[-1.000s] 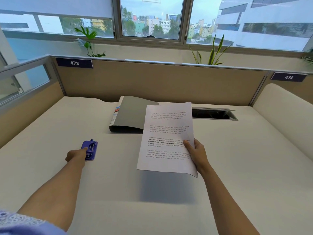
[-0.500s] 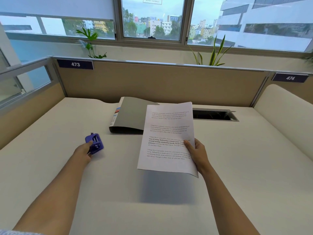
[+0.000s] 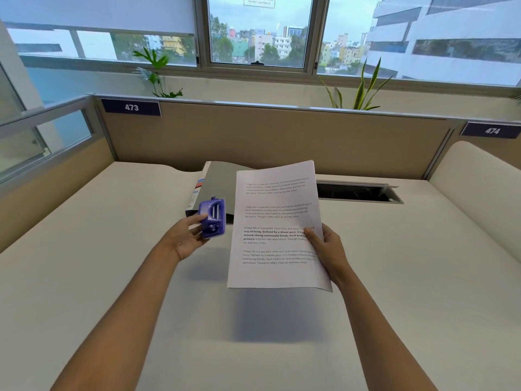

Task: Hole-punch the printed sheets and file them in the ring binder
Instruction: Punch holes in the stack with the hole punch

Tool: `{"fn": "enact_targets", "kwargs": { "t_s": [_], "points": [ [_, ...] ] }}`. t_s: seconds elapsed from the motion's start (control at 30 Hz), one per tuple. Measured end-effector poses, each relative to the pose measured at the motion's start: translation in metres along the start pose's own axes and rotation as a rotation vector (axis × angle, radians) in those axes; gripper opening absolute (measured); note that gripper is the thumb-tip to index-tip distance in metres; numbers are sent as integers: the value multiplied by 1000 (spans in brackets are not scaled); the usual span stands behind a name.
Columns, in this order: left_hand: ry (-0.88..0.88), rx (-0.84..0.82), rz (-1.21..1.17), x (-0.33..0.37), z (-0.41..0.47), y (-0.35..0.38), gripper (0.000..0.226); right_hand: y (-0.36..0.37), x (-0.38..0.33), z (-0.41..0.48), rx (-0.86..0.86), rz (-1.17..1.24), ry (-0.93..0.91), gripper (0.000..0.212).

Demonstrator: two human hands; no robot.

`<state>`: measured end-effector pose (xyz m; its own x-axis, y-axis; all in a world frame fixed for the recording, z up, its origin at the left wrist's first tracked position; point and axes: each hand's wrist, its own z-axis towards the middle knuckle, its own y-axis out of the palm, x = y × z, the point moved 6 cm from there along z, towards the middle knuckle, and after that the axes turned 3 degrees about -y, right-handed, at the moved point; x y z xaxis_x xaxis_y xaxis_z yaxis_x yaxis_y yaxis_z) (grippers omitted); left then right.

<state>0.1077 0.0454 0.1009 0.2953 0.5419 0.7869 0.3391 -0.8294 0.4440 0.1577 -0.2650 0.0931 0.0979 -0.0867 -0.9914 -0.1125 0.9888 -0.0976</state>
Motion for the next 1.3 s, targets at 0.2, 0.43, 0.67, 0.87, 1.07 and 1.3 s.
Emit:
{"fn": "enact_targets", "kwargs": {
  "t_s": [0.2, 0.43, 0.67, 0.87, 1.07, 1.3],
  "points": [
    [16, -16, 43, -4, 3, 21, 9, -6, -13, 3, 13, -60, -44, 27],
    [21, -35, 21, -6, 5, 31, 13, -17, -28, 4, 34, -72, -89, 23],
    [-7, -49, 19, -9, 7, 43, 11, -11, -31, 5, 7, -102, -92, 27],
    [-22, -69, 22, -13, 6, 47, 22, -6, -32, 6, 13, -98, -92, 23],
    [17, -166, 120, -11, 4, 49, 19, -6, -33, 8, 32, -94, -94, 24],
    [42, -158, 128, -10, 4, 52, 15, 1, -37, 8, -16, -50, -76, 19]
  ]
}}
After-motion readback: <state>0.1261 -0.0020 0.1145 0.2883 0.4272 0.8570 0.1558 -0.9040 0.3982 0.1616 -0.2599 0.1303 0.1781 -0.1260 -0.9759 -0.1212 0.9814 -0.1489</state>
